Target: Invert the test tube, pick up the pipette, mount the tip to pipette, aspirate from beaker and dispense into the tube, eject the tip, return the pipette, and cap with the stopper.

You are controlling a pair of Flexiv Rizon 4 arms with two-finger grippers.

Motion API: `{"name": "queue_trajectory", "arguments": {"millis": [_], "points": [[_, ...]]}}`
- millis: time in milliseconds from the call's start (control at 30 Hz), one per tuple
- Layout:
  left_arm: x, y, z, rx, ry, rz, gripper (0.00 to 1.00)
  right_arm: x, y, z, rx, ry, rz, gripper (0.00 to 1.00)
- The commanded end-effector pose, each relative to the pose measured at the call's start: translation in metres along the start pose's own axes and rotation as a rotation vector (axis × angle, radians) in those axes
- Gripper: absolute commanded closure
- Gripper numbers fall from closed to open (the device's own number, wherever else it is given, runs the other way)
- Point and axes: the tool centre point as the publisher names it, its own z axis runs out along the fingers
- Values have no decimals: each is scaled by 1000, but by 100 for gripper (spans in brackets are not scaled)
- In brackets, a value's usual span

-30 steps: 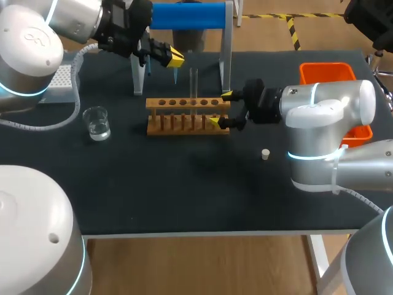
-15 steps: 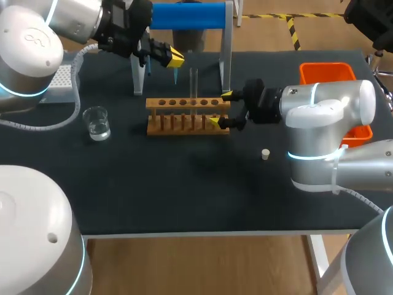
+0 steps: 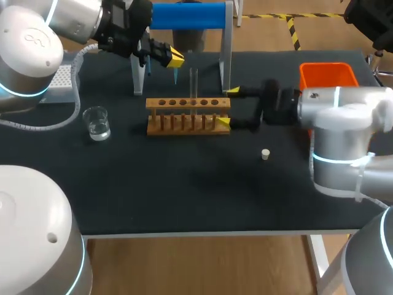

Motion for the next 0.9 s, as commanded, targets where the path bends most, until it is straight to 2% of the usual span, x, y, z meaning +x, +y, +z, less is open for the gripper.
{"name": "queue_trajectory", "arguments": {"millis": [33, 233, 300, 900], "points": [[0, -1, -1, -4, 2, -1, 100, 14, 7, -43, -96, 45, -8, 0], [0, -1, -1, -4, 2, -1, 100, 28, 28, -50, -172, 121, 6, 0], [0, -1, -1, -4, 2, -1, 100, 30, 35, -49, -196, 167, 43, 0], [0, -1, -1, -4, 2, -1, 100, 36, 93, -6, -216, 263, 101, 0]]}}
